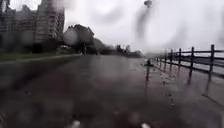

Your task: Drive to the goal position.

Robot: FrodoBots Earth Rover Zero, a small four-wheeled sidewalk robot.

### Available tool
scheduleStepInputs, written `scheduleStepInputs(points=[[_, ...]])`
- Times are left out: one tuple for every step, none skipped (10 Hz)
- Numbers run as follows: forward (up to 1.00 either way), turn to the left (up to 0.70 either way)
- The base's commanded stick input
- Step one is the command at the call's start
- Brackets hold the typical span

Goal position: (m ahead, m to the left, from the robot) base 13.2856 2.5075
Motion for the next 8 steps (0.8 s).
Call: scheduleStepInputs(points=[[0.7,0.0],[0.7,0.0],[0.7,0.0],[0.7,0.0],[0.7,0.0],[0.7,0.0],[0.7,0.0],[0.7,0.0]])
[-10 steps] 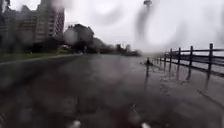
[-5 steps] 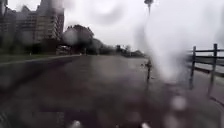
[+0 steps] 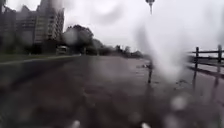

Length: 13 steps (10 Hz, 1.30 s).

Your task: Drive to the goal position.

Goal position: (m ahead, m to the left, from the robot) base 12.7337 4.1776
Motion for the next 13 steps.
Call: scheduleStepInputs(points=[[0.7,0.0],[0.7,0.0],[0.7,0.0],[0.7,0.0],[0.7,0.0],[0.7,0.0],[0.7,0.0],[0.7,0.0],[0.7,0.0],[0.7,0.0],[0.7,0.0],[0.7,0.0],[0.7,0.0]])
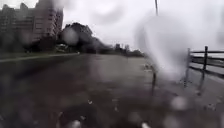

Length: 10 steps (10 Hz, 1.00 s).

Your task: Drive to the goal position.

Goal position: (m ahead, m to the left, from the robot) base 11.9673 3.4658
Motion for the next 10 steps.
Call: scheduleStepInputs(points=[[0.7,0.0],[0.7,0.0],[0.7,0.0],[0.7,0.0],[0.7,0.0],[0.7,0.0],[0.7,0.0],[0.7,0.0],[0.7,0.0],[0.7,0.0]])
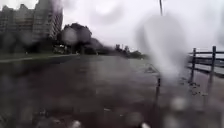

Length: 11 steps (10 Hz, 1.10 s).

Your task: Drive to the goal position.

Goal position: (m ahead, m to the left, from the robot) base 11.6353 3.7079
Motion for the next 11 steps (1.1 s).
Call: scheduleStepInputs(points=[[0.7,0.0],[0.7,0.0],[0.7,0.0],[0.7,0.0],[0.7,0.0],[0.7,0.0],[0.7,0.0],[0.7,0.0],[0.7,0.0],[0.7,0.0],[0.7,0.0]])
